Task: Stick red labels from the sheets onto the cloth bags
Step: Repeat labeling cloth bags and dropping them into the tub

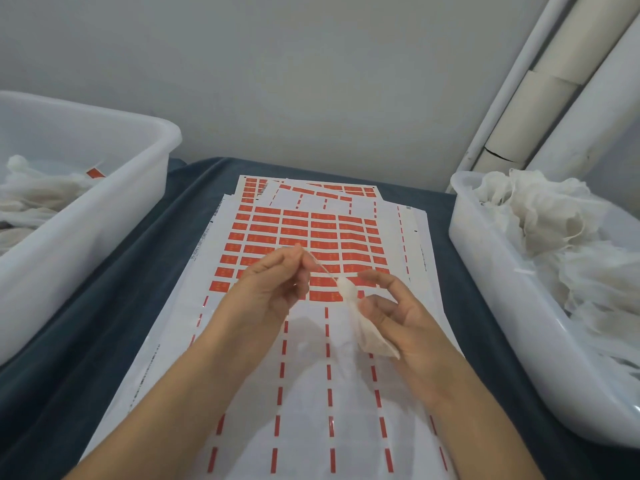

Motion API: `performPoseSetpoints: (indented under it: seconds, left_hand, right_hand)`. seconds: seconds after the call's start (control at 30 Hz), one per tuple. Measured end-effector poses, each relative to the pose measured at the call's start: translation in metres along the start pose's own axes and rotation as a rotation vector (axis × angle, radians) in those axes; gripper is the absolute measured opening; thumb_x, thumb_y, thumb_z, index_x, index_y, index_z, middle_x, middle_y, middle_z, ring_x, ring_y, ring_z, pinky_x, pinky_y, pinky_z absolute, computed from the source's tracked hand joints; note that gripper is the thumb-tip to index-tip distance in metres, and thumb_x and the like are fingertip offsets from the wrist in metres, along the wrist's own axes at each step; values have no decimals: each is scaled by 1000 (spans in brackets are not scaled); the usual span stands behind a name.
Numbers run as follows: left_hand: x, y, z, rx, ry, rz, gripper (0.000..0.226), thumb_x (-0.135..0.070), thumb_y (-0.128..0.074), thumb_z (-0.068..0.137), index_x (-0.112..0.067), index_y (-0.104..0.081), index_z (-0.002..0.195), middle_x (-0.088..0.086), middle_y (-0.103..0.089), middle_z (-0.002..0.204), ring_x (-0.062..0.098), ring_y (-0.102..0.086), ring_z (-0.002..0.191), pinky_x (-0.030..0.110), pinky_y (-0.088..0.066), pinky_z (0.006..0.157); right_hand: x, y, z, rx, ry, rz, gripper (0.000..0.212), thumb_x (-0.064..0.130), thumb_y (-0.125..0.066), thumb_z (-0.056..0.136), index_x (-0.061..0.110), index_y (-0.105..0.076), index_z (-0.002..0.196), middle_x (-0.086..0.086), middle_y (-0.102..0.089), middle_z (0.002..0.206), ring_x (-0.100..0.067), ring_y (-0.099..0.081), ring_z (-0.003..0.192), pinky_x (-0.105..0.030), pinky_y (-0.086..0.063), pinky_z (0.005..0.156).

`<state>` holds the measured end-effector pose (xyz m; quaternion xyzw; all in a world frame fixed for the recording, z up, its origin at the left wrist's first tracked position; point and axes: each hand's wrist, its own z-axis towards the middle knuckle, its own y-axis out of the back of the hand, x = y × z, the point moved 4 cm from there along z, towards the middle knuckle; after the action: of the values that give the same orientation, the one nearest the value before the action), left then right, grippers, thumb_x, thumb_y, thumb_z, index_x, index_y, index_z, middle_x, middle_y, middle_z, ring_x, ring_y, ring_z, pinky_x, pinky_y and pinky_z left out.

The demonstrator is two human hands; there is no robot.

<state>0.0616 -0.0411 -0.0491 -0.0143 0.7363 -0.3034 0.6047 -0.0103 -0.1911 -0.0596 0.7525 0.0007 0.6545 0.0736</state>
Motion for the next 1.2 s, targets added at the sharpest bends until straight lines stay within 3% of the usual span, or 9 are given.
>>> performPoseSetpoints:
  seconds: [0.17,0.23,0.3,0.43,0.53,0.63,0.9,1.03,1.2]
  left_hand:
    - [7,-3,0,9,-21,-221,17,-37,-60,73,-25,-70,66,-3,-69,77,11,-69,78,29,-53,74]
    - [14,-12,-4,129,21,-314,19,-39,-59,75,-27,-73,76,-1,-72,97,17,-68,95,38,-53,84]
    - [10,-16,-9,180,2,-347,25,-39,-56,79,-28,-74,92,1,-72,86,14,-70,80,32,-55,80]
    - [2,-9,5,-48,-113,238,24,-50,-53,78,-43,-70,93,-8,-61,67,6,-55,61,10,-47,65]
    - [9,-16,1,-41,-355,950,25,-57,-43,76,-63,-47,100,-29,-54,80,-9,-50,84,5,-44,68]
    - [35,-18,-7,38,-298,1275,46,-59,-42,81,-56,-40,126,-33,-43,96,-8,-44,87,10,-41,83]
    - [52,-10,3,-36,-279,1407,59,-67,-40,81,-53,-25,137,-25,-34,138,1,-41,120,24,-38,98]
    - [54,-13,4,-33,-309,1427,58,-66,-43,81,-53,-27,135,-27,-37,134,-3,-39,103,16,-36,90]
    - [50,-15,6,-30,-316,1311,54,-60,-47,81,-50,-35,133,-27,-42,117,-5,-43,86,14,-39,86]
  right_hand:
    - [-1,-8,1,54,24,-10,42,48,-56,74,48,-47,115,26,-67,97,12,-57,92,-3,-47,63]
    - [-2,-4,2,21,2,16,37,48,-59,74,47,-55,111,24,-68,98,9,-61,91,-5,-48,62]
    - [-2,9,4,-93,-53,77,29,52,-60,79,44,-60,106,20,-68,103,-1,-66,92,-14,-54,62]
    - [-4,51,6,-513,-179,-538,42,56,-52,84,38,-50,121,11,-55,131,-7,-59,103,-35,-50,85]
    - [-9,52,6,-473,-235,-821,60,61,-46,83,38,-34,137,9,-44,142,-19,-49,123,-41,-40,101]
    - [-17,48,7,-384,-235,-882,67,64,-45,81,39,-27,140,10,-42,143,-18,-48,125,-40,-41,101]
    - [0,54,5,-451,-113,-67,72,40,-76,70,40,-38,130,15,-55,120,-8,-60,92,-37,-53,79]
    - [-15,38,6,-134,-294,70,51,34,-79,66,28,-60,113,-3,-72,99,-29,-70,87,-54,-55,79]
    - [-20,36,13,-129,-280,75,37,24,-72,79,27,-60,114,-4,-72,98,-29,-70,88,-52,-55,80]
